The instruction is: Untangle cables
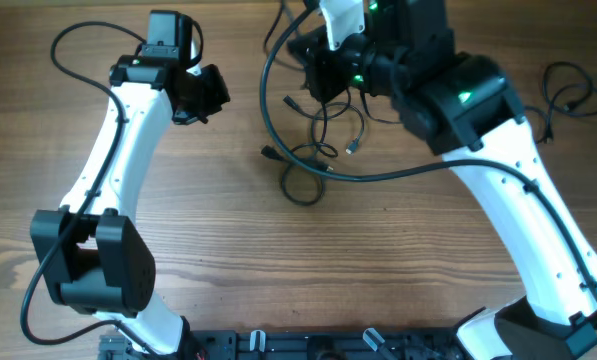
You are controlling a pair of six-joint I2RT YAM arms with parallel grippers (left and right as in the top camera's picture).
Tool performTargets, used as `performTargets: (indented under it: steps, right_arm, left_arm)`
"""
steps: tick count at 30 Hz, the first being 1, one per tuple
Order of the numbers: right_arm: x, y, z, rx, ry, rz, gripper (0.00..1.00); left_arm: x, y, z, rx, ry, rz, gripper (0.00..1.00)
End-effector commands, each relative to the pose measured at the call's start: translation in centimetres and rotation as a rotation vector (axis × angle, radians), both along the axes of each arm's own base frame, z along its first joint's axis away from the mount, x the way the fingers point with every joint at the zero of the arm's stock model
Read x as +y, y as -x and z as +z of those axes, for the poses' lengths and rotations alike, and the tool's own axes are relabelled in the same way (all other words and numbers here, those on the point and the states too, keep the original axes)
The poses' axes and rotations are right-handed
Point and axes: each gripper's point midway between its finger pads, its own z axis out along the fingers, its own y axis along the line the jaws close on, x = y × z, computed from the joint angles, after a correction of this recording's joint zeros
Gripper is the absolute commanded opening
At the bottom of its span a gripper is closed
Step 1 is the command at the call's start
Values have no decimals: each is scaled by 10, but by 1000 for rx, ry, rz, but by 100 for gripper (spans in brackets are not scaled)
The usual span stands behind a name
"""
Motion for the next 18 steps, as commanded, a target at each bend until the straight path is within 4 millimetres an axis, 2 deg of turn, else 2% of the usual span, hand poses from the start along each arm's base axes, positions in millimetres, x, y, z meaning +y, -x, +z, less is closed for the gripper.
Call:
performTargets:
  steps: [1,3,6,9,10,12,13,14,15,17,18]
  right_arm:
    - [-74,-30,38,-233,186,-448,5]
    - [-82,-32,43,-281,256,-472,5]
    - [-72,-31,32,-268,303,-388,4]
    - [-77,-30,16,-204,304,-411,4]
    - [-80,-31,9,-166,285,-438,4]
    - [-84,-33,-6,-93,259,-455,4]
    - [-80,-33,-19,-31,230,-404,4]
    - [-78,-34,-25,14,192,-374,4]
    - [-78,-35,-29,55,147,-349,4]
    - [-80,-38,-31,113,69,-312,4]
    - [-83,-40,-32,129,47,-305,4]
  left_arm:
    - [13,0,-7,18,-15,10,4]
    - [13,0,-7,18,-16,11,4]
    - [13,0,-7,20,-16,11,4]
    - [11,6,-9,42,-7,0,4]
    - [5,9,-9,51,15,-36,5]
    - [-19,17,-4,46,111,-183,5]
    - [-43,23,2,24,198,-315,9]
    - [-55,27,5,12,229,-371,17]
    - [-70,30,6,2,244,-421,34]
    - [-92,35,2,-10,243,-476,85]
    - [-104,38,-3,-16,243,-506,93]
